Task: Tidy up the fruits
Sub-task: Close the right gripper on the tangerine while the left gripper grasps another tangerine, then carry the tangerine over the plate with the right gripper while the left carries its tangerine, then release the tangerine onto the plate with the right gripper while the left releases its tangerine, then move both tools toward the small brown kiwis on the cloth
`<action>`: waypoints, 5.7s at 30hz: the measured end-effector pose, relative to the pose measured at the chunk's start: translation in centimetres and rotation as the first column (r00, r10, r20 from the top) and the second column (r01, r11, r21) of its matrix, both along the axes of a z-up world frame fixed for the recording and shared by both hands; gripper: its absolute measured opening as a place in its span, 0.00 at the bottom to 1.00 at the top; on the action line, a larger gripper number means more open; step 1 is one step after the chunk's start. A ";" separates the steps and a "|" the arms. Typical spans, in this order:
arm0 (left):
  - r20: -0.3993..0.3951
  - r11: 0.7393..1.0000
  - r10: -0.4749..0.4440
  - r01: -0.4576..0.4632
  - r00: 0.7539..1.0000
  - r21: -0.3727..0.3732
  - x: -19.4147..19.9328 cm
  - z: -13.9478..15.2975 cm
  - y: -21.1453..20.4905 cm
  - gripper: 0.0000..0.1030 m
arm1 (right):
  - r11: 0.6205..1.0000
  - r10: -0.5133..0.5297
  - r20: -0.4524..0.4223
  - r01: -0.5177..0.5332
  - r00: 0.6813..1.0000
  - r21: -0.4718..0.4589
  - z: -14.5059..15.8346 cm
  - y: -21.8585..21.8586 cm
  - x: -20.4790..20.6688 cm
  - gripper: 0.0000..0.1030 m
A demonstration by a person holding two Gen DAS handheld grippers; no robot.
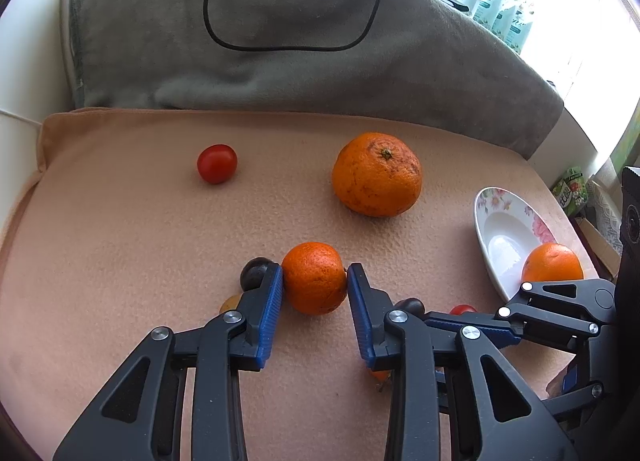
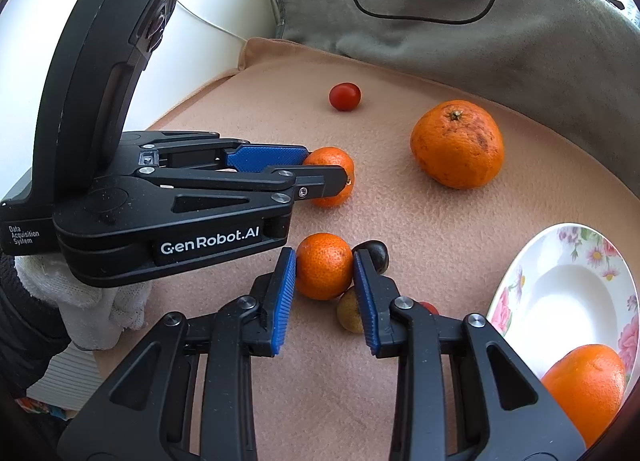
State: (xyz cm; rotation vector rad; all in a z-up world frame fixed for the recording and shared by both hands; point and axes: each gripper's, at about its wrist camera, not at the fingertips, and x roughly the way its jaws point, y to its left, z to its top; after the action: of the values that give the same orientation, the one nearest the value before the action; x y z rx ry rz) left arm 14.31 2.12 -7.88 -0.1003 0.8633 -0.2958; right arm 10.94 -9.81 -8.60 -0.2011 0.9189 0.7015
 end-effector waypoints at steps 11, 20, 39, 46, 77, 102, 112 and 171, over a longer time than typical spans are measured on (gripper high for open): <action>0.010 1.000 0.007 -0.007 1.000 -0.011 -0.2 0.3 0.3 0.30 | 1.000 -0.005 0.007 0.005 1.000 0.022 0.5 -0.4 -0.1 0.30; 0.031 0.999 0.024 -0.023 0.999 -0.023 -0.5 0.8 0.8 0.29 | 0.999 -0.003 0.029 0.001 1.000 0.044 1.3 -0.8 -0.6 0.29; 0.092 0.999 -0.023 0.027 0.996 -0.047 -1.3 3.6 -1.4 0.29 | 0.987 -0.137 0.104 0.127 0.985 0.097 5.3 -7.6 -0.5 0.29; 0.105 0.994 -0.074 0.082 0.992 -0.066 -1.3 4.2 -4.2 0.29 | 0.972 -0.219 0.118 0.205 0.969 0.119 6.3 -11.3 0.0 0.29; 0.082 0.968 -0.242 0.247 0.967 -0.054 -2.6 4.1 -12.4 0.29 | 0.899 -0.432 0.030 0.427 0.901 0.100 4.0 -20.8 3.0 0.29; 0.115 0.972 -0.230 0.234 0.966 -0.019 -3.9 5.0 -12.1 0.62 | 0.875 -0.478 0.069 0.467 0.876 0.131 6.0 -21.5 1.7 0.81; 0.119 0.982 -0.186 0.189 0.975 -0.018 -4.4 5.2 -10.1 0.63 | 0.889 -0.448 0.070 0.436 0.891 0.142 6.8 -20.4 0.9 0.81; 0.004 0.995 0.081 -0.080 0.997 -0.064 -1.8 -0.2 5.3 0.46 | 0.997 0.022 -0.008 -0.023 1.000 -0.080 1.1 -1.9 -1.0 0.44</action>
State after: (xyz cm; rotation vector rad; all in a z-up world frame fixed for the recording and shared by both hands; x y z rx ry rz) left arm 12.48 7.40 -8.05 -0.1925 0.8415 -0.2478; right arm 9.96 -11.75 -7.51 -0.2805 0.9535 0.6873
